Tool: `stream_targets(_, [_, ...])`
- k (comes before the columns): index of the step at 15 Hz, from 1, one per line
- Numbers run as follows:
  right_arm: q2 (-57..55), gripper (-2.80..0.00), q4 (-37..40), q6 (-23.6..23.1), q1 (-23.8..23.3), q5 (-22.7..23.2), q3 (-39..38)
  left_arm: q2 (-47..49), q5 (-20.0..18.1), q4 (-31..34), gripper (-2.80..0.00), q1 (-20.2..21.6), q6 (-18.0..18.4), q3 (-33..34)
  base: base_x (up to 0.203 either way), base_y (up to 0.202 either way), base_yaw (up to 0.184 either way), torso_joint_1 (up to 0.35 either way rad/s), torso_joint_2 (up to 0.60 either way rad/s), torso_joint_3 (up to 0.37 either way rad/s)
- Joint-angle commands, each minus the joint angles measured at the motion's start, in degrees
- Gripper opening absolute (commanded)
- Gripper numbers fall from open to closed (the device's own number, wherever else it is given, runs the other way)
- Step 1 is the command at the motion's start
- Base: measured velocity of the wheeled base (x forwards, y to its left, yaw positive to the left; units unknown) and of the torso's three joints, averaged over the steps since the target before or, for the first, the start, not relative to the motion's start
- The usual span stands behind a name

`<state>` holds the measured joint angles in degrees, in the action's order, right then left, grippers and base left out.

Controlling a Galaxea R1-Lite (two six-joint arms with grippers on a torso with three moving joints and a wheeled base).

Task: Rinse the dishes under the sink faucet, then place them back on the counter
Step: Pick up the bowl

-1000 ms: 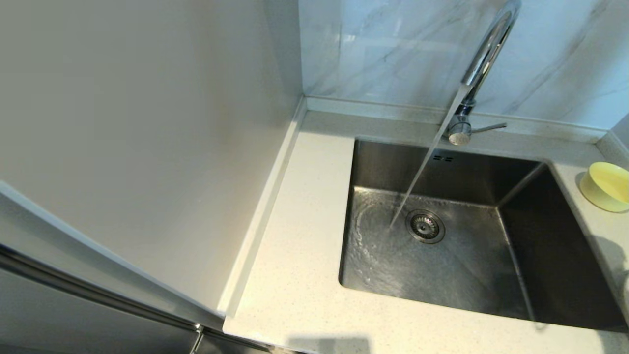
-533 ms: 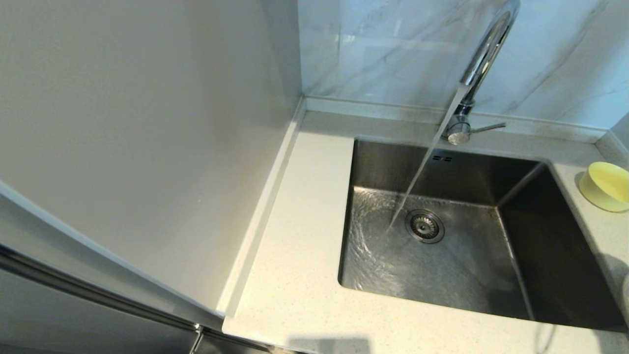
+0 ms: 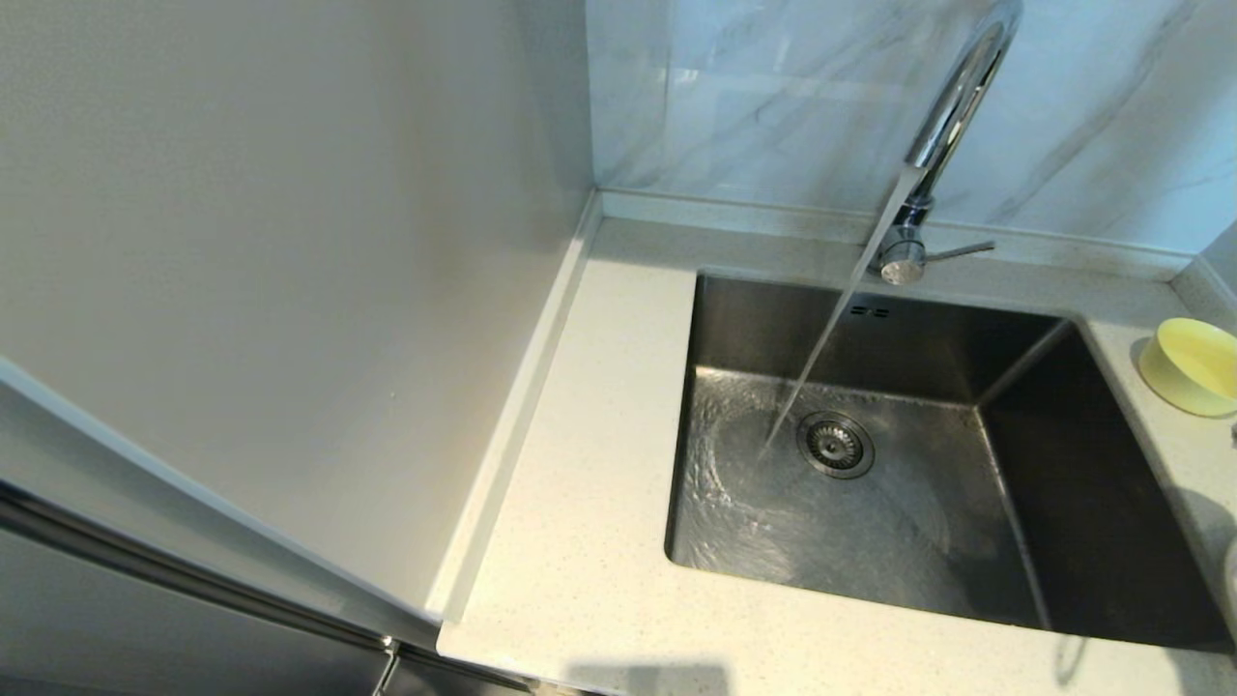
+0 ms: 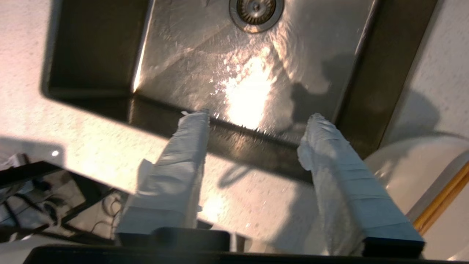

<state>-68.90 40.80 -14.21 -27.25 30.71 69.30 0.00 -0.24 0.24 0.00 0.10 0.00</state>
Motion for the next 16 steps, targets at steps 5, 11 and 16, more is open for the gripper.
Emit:
stream_targets(5, [-2.6,0.0,-23.3,-0.7,2.5,-11.7,-9.8,0.0,0.1,0.0,-2.8,0.0,0.0,0.0,0.0,0.0,0.0,0.0,0.0,0.0])
stream_targets(11, [-17.0,0.0,-31.1,-9.0,9.9,-40.7,-5.1,0.0,0.0,0.0,-2.8,0.0,0.0,0.0,0.0,0.0,0.0,0.0,0.0,0.0])
stream_targets(16, [-28.8,0.0,-29.0,-8.2,10.2,-45.0,5.4,0.0,0.0,0.0,-2.8,0.0,0.0,0.0,0.0,0.0,0.0,0.0,0.0,0.0])
